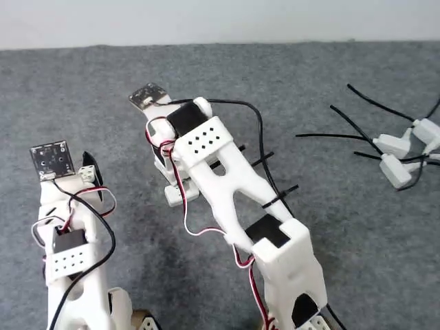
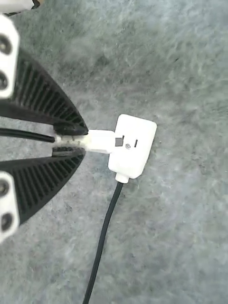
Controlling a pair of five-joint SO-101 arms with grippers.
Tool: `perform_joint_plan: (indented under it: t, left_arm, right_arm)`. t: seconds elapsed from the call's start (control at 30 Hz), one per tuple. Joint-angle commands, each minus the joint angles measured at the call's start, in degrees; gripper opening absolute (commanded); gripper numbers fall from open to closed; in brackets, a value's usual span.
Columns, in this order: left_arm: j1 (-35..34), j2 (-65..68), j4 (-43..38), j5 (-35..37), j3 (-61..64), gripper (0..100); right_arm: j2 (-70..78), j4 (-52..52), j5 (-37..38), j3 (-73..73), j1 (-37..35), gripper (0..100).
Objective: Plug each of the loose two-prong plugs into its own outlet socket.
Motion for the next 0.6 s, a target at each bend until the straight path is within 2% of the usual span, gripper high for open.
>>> perform_joint_plan:
  t: [0.0, 0.57]
  left_arm:
    - [-0.3, 1.1, -1.4, 0.5, -4.1, 13]
    - [-0.2, 1.2, -1.5, 0.5, -4.1, 13]
  right_arm:
    - [-0.1, 2.2, -0.8, -1.8, 0.7, 0.8]
    - [0.5, 1.5, -2.0, -2.1, 0.7, 0.8]
